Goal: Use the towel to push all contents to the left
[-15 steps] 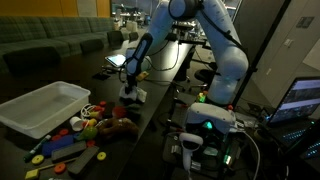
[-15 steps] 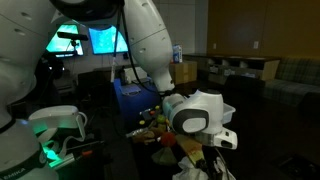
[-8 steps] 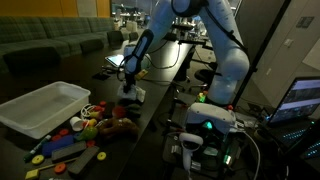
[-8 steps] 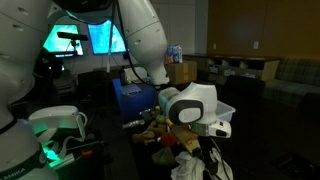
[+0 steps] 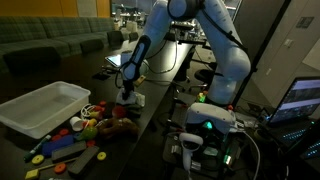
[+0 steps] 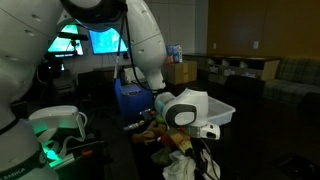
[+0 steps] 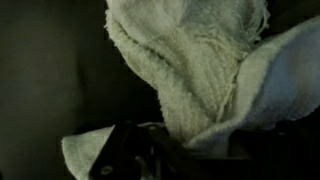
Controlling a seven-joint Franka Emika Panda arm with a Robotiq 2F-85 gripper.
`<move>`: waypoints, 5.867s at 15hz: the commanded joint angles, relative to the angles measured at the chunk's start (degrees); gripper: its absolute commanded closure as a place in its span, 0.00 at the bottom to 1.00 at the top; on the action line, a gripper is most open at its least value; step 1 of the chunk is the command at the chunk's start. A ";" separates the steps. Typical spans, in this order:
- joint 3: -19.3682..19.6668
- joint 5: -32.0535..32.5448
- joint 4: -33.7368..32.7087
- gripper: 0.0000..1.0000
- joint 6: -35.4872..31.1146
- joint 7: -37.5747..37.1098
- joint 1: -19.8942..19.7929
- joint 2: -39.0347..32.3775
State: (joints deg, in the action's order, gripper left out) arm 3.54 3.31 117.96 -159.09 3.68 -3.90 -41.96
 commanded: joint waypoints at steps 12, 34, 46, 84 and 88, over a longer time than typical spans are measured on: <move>-4.34 2.29 -1.88 0.99 10.25 0.35 7.16 -2.18; -13.98 -4.81 -9.83 0.99 19.67 -0.10 9.25 -5.90; -13.47 -7.09 -11.98 0.99 18.82 -1.95 10.17 -6.36; -13.42 4.34 8.02 0.99 14.36 0.25 18.08 1.90; -15.82 3.31 5.63 0.99 16.15 3.02 17.87 1.17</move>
State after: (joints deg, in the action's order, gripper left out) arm -10.67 6.75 126.64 -145.06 4.21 14.32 -39.32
